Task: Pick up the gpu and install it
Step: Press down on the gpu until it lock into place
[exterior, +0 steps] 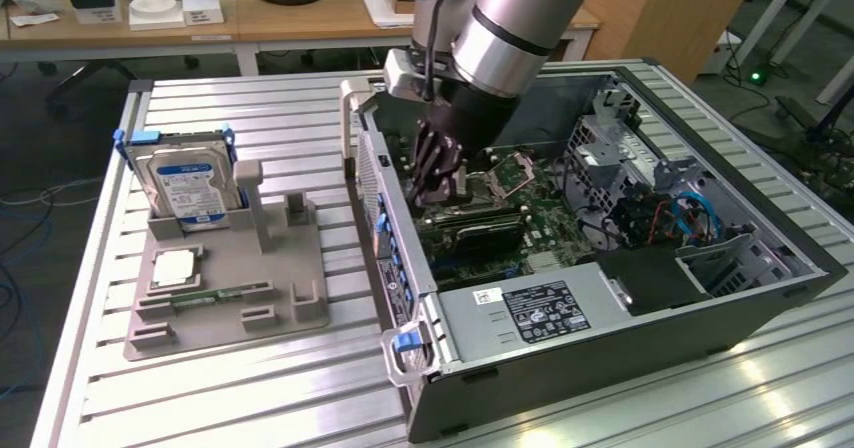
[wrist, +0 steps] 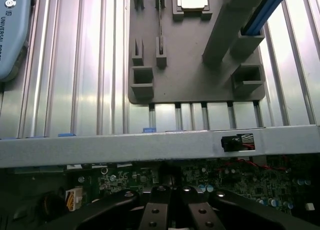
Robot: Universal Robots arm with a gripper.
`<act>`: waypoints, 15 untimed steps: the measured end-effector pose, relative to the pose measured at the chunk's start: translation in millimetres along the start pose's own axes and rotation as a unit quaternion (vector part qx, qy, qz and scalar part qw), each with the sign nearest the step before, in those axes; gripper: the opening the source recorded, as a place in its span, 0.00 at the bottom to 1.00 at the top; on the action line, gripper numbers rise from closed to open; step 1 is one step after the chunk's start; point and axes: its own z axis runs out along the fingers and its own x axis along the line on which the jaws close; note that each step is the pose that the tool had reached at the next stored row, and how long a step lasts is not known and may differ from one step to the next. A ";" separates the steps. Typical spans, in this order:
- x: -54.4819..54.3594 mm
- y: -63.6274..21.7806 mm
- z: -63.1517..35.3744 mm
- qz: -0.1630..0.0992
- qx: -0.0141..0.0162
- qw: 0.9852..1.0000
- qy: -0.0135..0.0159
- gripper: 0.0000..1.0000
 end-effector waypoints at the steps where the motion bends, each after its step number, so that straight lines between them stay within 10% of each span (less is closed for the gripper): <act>1: 0.0 -0.2 0.9 0.000 0.000 1.000 0.000 0.11; 9: -0.1 -0.8 1.5 -0.007 0.003 1.000 0.002 0.11; 15: -0.1 -0.6 0.0 -0.018 0.013 1.000 0.004 0.11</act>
